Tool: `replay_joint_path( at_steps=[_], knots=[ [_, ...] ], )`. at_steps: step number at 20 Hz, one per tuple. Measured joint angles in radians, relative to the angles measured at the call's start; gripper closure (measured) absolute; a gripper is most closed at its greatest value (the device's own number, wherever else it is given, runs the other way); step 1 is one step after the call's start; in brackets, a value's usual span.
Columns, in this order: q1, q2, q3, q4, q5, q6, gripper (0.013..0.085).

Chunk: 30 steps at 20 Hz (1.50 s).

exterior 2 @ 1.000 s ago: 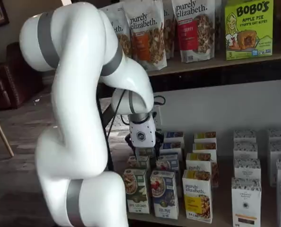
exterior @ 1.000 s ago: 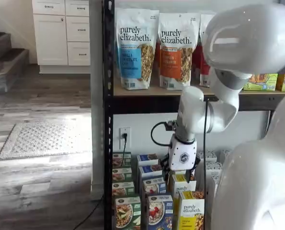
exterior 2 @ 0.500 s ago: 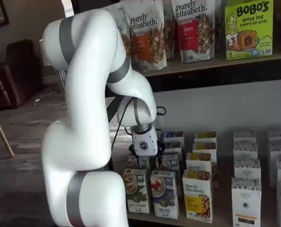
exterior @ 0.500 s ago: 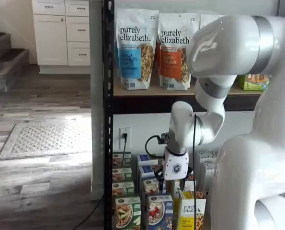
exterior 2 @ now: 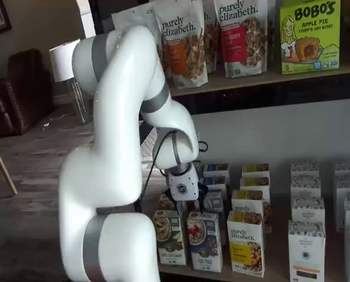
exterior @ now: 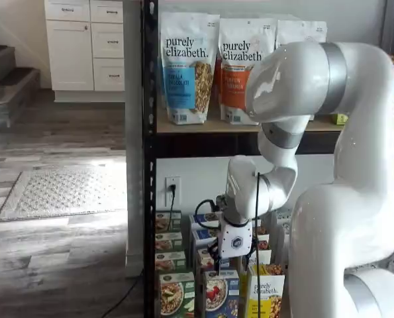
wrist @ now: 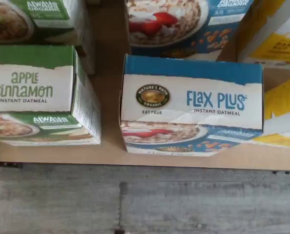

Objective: Pick up the blue and white box that is on the bottom shelf, the second box from the left

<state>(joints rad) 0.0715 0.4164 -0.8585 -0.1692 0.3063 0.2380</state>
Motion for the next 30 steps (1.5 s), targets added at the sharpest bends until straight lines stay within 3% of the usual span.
replay_joint_path(
  at_steps=[5, 16, 25, 30],
  knots=[
    [0.0, 0.073, -0.056, -0.042, -0.03, 0.041, 0.013],
    [-0.018, 0.264, -0.222, -0.055, -0.072, 0.037, 0.013],
    [-0.02, 0.301, -0.254, 0.044, -0.101, -0.061, 0.013],
    [-0.007, 0.278, -0.246, 0.116, -0.062, -0.119, 0.013]
  ],
)
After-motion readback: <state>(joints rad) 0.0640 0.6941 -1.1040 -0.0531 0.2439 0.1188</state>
